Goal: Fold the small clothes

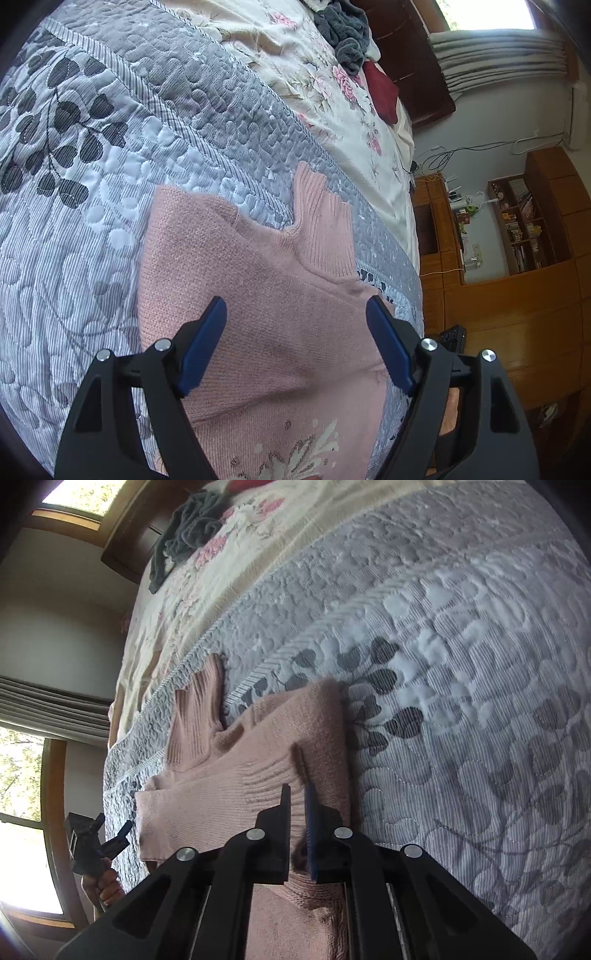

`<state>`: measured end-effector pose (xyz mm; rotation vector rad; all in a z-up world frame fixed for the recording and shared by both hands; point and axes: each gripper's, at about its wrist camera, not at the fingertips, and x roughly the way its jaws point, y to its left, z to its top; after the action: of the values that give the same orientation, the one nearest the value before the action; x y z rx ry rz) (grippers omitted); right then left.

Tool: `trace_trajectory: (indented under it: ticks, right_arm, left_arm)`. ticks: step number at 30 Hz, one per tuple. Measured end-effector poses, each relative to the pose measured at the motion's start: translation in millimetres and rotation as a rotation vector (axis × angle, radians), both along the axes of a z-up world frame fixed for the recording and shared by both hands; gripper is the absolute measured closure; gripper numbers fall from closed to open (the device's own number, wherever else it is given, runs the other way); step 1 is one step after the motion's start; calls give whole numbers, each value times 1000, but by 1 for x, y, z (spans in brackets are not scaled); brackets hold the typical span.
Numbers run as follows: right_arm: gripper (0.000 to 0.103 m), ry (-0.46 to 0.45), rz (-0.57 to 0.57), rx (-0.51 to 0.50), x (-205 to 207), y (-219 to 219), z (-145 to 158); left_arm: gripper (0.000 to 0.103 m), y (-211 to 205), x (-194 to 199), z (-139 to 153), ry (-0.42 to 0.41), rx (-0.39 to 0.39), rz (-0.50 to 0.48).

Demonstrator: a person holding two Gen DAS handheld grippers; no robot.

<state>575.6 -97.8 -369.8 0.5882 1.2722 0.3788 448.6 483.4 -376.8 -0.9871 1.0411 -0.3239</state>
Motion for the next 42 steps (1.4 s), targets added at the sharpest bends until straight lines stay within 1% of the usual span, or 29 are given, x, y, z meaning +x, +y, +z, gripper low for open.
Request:
trace_trajectory:
  ticks: [2, 3, 5, 6, 7, 8, 9, 10, 11, 12, 14, 16, 17, 18, 19, 20, 21, 22, 23, 25, 27, 28, 30, 31, 32, 33, 36, 40, 42]
  right_arm:
    - [94, -25, 9, 30, 5, 6, 7]
    - [94, -15, 23, 43, 9, 10, 3]
    - [90, 42, 47, 63, 18, 20, -14]
    - [90, 68, 53, 33, 22, 23, -24]
    - [95, 84, 47, 5, 24, 21, -32]
    - [101, 100, 42, -3, 24, 18, -38]
    - [102, 106, 43, -6, 25, 16, -40]
    - [101, 101, 44, -7, 23, 14, -37]
    - [94, 87, 49, 7, 20, 13, -30]
    - [92, 69, 63, 24, 15, 13, -22]
    - [92, 38, 112, 51, 2, 16, -9]
    - [92, 54, 150, 62, -9, 18, -12]
    - [94, 73, 161, 42, -12, 17, -19]
    - [96, 87, 162, 10, -14, 15, -28]
    - [102, 97, 155, -4, -13, 11, -35]
    - [103, 106, 146, 2, -12, 8, -37]
    - [102, 102, 139, 6, -9, 7, -32]
    - [94, 82, 135, 18, -6, 6, -25]
    - [90, 63, 137, 37, -1, 6, -15]
    - [90, 31, 158, 59, 15, 14, 2]
    - [90, 10, 176, 70, 38, 27, 14]
    - [88, 5, 176, 80, 50, 35, 18]
    - [80, 7, 176, 116, 79, 52, 19]
    - [74, 12, 177, 134, 93, 62, 17]
    - [71, 14, 176, 140, 107, 71, 14]
    - [71, 17, 172, 137, 120, 81, 10]
    - [71, 21, 175, 102, 154, 114, -6]
    - [65, 12, 190, 71, 181, 146, -30]
    - [65, 7, 206, 49, 191, 159, -41]
  left_arm:
    - [27, 1, 9, -2, 3, 4, -3]
    - [27, 0, 14, -6, 14, 12, -8]
    - [27, -4, 25, -17, 51, 46, -21]
    - [27, -7, 29, -25, 79, 69, -27]
    - [27, -9, 32, -32, 109, 101, -35]
    - [29, -12, 34, -39, 134, 135, -42]
    - [34, -14, 36, -41, 154, 168, -51]
    - [36, -16, 35, -38, 162, 196, -58]
    - [36, -16, 32, -31, 150, 198, -62]
    - [36, -16, 26, -21, 117, 169, -65]
    - [34, -18, 8, -2, 45, 111, -103]
    - [30, -23, -12, 5, 3, 84, -153]
    - [27, -25, -20, 0, 15, 103, -162]
    - [27, -26, -24, -10, 54, 137, -161]
    - [27, -27, -27, -24, 106, 165, -170]
    - [31, -27, -28, -35, 136, 176, -180]
    - [32, -26, -27, -38, 143, 175, -185]
    - [32, -24, -23, -36, 146, 166, -188]
    - [31, -21, -17, -30, 137, 153, -187]
    - [28, -11, -2, -11, 80, 143, -165]
    - [26, -4, 23, 2, 40, 125, -126]
    - [26, -1, 38, 7, 28, 114, -103]
    - [25, -1, 73, 11, 12, 99, -77]
    - [25, -4, 93, 9, 11, 97, -81]
    - [25, -10, 114, 7, 16, 100, -88]
    - [25, -17, 133, 3, 22, 105, -98]
    - [27, -41, 183, -15, 43, 178, -146]
    - [30, -67, 228, -48, 81, 263, -224]
    - [32, -75, 240, -58, 71, 286, -242]
